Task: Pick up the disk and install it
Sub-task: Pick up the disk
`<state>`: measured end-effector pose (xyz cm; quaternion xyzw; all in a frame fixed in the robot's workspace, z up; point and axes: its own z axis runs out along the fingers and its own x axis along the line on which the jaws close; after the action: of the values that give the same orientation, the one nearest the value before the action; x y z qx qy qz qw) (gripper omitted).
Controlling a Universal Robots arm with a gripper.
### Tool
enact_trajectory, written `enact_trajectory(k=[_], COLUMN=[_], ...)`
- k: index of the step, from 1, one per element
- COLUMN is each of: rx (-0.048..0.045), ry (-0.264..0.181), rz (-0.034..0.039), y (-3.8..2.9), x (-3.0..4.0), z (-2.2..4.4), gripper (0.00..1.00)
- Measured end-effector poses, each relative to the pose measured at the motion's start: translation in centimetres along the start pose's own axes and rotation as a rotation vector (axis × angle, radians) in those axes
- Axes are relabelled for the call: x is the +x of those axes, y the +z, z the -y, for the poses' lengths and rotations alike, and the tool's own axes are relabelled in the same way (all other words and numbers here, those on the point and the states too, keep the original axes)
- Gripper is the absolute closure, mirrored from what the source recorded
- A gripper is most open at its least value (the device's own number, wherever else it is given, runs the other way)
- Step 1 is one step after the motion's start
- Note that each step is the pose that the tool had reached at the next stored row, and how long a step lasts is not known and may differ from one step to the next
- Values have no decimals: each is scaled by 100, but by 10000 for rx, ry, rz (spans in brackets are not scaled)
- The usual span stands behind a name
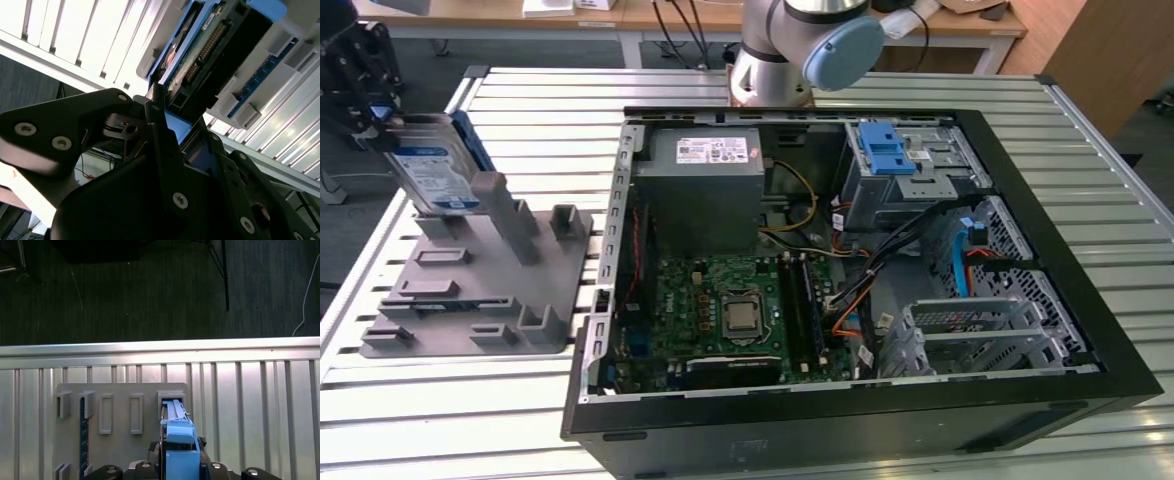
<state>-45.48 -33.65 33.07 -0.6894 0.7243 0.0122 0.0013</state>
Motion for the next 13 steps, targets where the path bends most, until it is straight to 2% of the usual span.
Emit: enact_trajectory(k=[13], rx=[3], ry=[1], rz=[-65], y=[-241], x=[-6], z=[-4], gripper=[64])
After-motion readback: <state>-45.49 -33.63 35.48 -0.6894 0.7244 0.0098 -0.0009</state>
